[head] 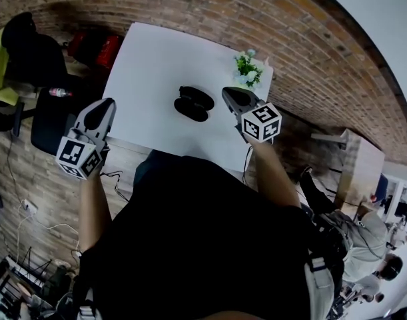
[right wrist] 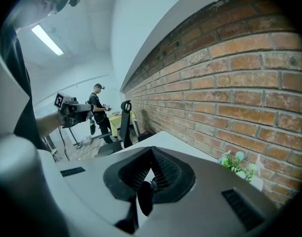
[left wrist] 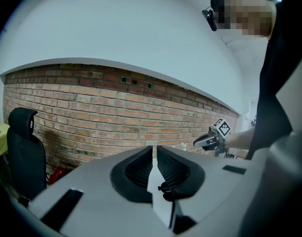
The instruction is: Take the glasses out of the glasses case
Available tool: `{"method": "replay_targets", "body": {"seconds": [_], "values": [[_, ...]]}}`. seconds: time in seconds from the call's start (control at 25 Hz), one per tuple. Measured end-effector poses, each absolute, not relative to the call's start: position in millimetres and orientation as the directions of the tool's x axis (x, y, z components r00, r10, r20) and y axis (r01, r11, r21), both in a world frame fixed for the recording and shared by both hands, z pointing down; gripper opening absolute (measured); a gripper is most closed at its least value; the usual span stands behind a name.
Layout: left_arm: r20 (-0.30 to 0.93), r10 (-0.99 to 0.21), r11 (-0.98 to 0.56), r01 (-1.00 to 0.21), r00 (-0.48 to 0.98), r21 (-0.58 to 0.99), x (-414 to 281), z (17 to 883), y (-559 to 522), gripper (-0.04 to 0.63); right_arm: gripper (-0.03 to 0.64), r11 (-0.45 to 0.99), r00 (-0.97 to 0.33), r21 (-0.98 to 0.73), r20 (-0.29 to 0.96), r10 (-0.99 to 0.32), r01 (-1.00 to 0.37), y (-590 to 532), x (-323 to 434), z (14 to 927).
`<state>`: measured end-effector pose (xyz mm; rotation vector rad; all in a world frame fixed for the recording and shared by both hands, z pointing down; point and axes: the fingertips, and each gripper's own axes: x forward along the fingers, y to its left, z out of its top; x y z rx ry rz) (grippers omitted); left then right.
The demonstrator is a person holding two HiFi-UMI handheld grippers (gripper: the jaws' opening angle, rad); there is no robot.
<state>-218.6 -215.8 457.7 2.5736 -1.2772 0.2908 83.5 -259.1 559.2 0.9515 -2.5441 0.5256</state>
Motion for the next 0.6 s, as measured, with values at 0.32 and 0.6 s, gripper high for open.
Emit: {"method": "replay_targets", "body": {"seconds": [0.32, 0.6], "values": [[0.302, -0.743, -0.581, -0.800, 0.597, 0.152, -225, 469, -226, 0.035, 0.015, 0.697, -0.683, -0.225, 0.539, -0.493, -0.680, -259, 75, 600], [0.311, -0.748, -0.569, -0.808, 0.587, 0.155, -236, 472, -238, 0.035, 0.015, 0.693, -0.670, -0.247, 0.594, -0.444, -0.678, -260, 66, 633]]}}
